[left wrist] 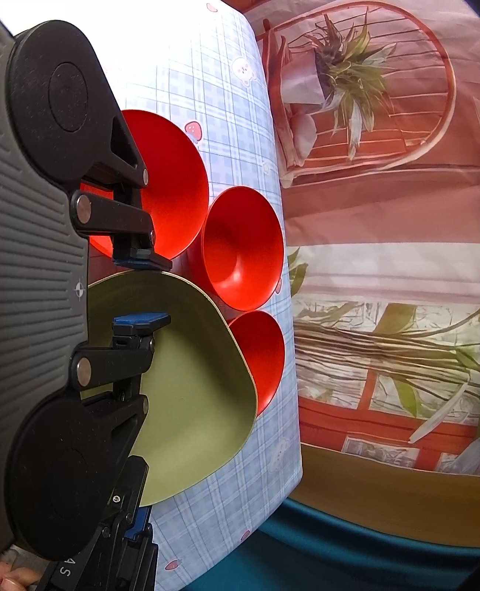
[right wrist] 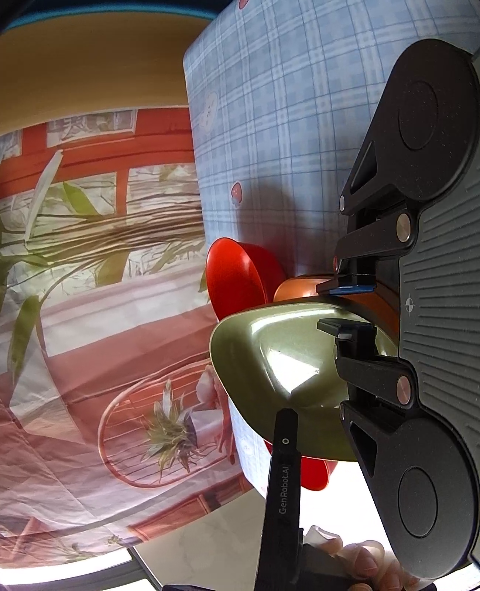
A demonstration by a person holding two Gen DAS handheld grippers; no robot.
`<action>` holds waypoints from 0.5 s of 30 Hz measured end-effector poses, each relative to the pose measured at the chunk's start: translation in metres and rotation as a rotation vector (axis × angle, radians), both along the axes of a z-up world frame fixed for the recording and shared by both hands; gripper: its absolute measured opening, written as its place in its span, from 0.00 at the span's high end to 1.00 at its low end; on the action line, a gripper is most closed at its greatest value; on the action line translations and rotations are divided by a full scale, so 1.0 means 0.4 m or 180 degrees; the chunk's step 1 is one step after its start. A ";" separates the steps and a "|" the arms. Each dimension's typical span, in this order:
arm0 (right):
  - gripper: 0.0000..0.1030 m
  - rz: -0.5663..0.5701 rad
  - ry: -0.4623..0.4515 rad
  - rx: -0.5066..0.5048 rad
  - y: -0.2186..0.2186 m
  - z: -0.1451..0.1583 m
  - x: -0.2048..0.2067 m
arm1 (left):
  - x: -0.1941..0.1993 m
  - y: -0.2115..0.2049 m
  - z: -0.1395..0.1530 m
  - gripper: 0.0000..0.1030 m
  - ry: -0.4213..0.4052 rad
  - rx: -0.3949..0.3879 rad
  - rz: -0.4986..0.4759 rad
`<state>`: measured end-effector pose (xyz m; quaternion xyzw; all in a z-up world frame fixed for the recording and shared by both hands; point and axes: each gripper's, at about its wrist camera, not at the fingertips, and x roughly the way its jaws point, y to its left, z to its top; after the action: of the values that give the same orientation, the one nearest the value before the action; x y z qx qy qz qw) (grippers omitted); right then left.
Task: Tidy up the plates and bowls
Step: 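Lift the olive-green plate and lower it onto the orange plate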
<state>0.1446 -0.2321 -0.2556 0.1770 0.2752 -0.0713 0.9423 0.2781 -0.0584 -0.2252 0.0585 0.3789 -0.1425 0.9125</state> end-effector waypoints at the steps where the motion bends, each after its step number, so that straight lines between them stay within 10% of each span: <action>1: 0.87 0.0002 0.0003 -0.0028 0.003 -0.001 -0.001 | 0.000 -0.001 -0.002 0.76 -0.0004 0.0009 -0.0006; 15: 0.79 0.0031 0.0083 -0.0493 0.050 0.002 -0.008 | -0.003 -0.012 -0.016 0.75 -0.0007 0.0106 -0.0064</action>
<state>0.1413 -0.2120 -0.2547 0.1012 0.2819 -0.0900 0.9498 0.2768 -0.0632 -0.2315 0.0777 0.3796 -0.1453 0.9103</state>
